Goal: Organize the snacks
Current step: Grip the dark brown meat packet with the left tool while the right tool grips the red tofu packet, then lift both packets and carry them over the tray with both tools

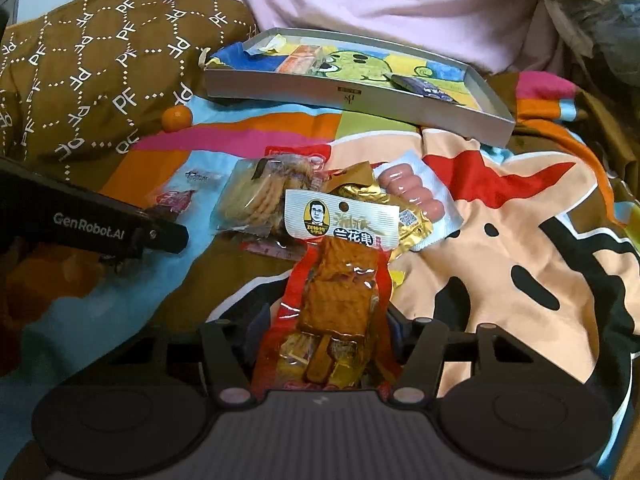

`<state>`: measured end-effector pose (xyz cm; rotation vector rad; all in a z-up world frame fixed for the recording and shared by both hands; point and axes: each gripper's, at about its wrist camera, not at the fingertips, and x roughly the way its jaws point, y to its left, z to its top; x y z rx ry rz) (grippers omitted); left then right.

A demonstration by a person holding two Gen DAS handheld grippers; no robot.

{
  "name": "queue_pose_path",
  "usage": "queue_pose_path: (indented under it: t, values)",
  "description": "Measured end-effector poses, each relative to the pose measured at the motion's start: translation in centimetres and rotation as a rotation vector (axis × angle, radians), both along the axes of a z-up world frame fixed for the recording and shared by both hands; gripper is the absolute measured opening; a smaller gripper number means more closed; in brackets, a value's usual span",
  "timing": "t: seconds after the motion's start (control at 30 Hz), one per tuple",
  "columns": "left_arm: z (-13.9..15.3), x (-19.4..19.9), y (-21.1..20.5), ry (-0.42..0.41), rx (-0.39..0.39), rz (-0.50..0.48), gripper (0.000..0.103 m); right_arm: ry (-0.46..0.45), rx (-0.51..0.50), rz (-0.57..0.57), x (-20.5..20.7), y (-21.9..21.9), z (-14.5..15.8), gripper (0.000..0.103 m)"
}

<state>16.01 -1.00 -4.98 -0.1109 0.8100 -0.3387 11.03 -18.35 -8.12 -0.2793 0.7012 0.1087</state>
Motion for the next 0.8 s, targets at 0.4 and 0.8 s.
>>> queue_pose_path:
  t: [0.4,0.8]
  values:
    - [0.7,-1.0,-0.2,-0.058,0.007,-0.003,0.047,-0.03,0.06,0.015,-1.4,-0.8,0.5,0.053]
    - [0.9,-1.2,-0.3,-0.076,0.015,0.004,0.047,-0.055,0.069,0.042,-2.2,-0.6,0.7,0.052]
